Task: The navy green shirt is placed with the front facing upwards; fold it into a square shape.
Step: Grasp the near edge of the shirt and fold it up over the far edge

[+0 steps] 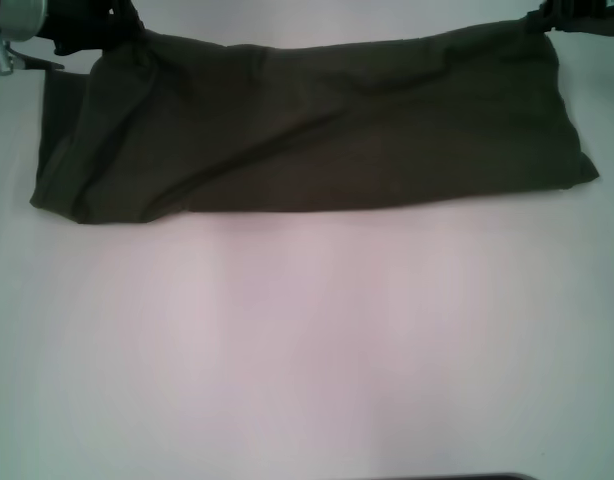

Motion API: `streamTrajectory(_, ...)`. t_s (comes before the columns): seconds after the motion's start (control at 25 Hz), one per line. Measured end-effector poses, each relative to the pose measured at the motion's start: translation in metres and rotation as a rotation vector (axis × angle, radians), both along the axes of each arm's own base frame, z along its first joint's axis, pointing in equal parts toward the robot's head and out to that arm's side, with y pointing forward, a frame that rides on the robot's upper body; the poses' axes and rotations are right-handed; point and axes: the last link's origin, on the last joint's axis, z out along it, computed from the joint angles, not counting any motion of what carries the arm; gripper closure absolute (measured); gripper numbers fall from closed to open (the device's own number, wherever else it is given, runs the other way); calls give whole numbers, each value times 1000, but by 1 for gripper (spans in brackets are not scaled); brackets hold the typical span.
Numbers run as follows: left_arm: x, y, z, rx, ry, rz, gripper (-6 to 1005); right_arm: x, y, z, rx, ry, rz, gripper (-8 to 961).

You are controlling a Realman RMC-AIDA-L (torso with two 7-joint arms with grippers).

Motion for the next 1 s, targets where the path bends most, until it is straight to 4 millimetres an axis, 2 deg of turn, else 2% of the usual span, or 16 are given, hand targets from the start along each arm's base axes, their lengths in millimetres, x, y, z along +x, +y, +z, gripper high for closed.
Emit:
streamTrajectory(0.36,-10,-4,-2,-13,-8,37,909,-13,10,-5,25,-19,35,930)
streamTrajectory(1.0,-20,-8,4,9,-33,70,908,-13,10,-5,17,-24,33,924)
